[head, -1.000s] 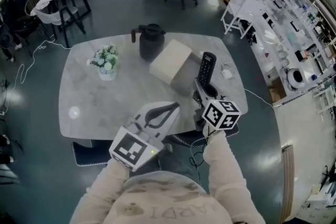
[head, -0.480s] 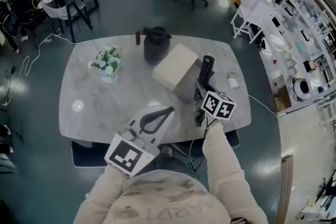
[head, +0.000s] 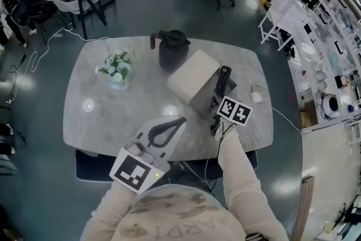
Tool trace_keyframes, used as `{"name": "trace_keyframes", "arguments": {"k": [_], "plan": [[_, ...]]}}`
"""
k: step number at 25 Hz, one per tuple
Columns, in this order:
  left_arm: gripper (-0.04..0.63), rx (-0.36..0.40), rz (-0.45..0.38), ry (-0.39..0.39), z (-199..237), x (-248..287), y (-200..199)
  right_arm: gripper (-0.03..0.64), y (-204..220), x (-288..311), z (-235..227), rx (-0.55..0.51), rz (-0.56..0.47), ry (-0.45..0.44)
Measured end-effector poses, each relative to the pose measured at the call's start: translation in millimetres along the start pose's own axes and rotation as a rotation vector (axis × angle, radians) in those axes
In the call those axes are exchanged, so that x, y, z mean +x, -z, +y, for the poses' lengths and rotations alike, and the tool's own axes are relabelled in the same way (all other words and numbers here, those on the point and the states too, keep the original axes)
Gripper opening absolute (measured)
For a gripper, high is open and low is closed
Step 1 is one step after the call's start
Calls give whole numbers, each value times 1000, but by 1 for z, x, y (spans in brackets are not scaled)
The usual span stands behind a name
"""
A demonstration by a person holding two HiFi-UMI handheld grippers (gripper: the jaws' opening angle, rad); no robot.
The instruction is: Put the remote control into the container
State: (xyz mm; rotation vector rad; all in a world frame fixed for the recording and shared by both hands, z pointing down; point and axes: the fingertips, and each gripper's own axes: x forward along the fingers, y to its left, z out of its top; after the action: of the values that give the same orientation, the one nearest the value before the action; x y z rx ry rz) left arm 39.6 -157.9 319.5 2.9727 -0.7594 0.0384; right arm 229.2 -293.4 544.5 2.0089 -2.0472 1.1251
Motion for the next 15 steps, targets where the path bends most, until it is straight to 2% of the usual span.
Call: {"name": "trace_keyframes", "arguments": {"k": [15], "plan": [[12, -25, 49, -83, 37, 21, 15, 91, 21, 65, -44, 231, 196, 96]]}}
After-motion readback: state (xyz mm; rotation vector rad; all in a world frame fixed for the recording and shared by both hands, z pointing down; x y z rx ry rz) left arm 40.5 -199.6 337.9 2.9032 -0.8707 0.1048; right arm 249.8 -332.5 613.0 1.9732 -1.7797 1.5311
